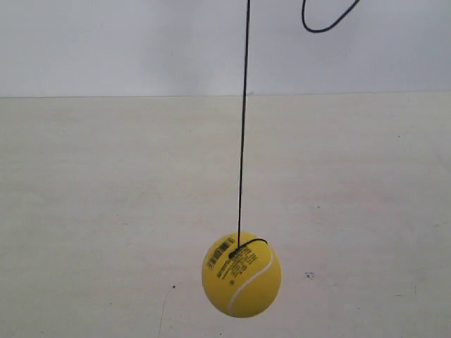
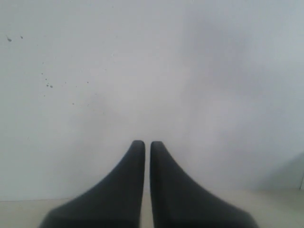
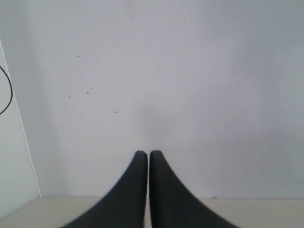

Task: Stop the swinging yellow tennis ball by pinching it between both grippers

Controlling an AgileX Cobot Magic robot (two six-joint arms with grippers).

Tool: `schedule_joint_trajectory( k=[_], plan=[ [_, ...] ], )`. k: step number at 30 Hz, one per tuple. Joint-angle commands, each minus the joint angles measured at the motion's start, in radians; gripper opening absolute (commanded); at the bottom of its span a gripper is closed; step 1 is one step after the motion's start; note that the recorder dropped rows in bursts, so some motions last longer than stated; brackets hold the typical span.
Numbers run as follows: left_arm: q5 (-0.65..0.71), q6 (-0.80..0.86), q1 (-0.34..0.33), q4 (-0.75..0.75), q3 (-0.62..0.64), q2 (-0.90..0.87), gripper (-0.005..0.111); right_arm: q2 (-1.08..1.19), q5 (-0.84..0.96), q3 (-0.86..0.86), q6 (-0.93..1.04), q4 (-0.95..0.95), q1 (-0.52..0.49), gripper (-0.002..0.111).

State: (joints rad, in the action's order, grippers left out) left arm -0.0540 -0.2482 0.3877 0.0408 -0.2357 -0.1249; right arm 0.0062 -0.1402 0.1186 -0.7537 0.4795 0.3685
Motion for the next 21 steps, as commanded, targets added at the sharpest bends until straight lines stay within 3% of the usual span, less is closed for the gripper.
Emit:
schedule_joint_trajectory(
  k=[1,17,21],
  plan=[
    [0.011,-0.005,0.006,-0.008,0.005,0.019,0.005,-0.006,-0.002,-0.002,-0.007,-0.001,0.001,0.0],
    [0.011,-0.005,0.006,-0.008,0.005,0.019,0.005,-0.006,-0.003,-0.002,-0.007,-0.001,0.001,0.0],
    [0.011,-0.005,-0.019,-0.008,0.005,0.019,0.005,-0.006,-0.003,-0.002,-0.007,-0.001,0.001,0.0]
  ],
)
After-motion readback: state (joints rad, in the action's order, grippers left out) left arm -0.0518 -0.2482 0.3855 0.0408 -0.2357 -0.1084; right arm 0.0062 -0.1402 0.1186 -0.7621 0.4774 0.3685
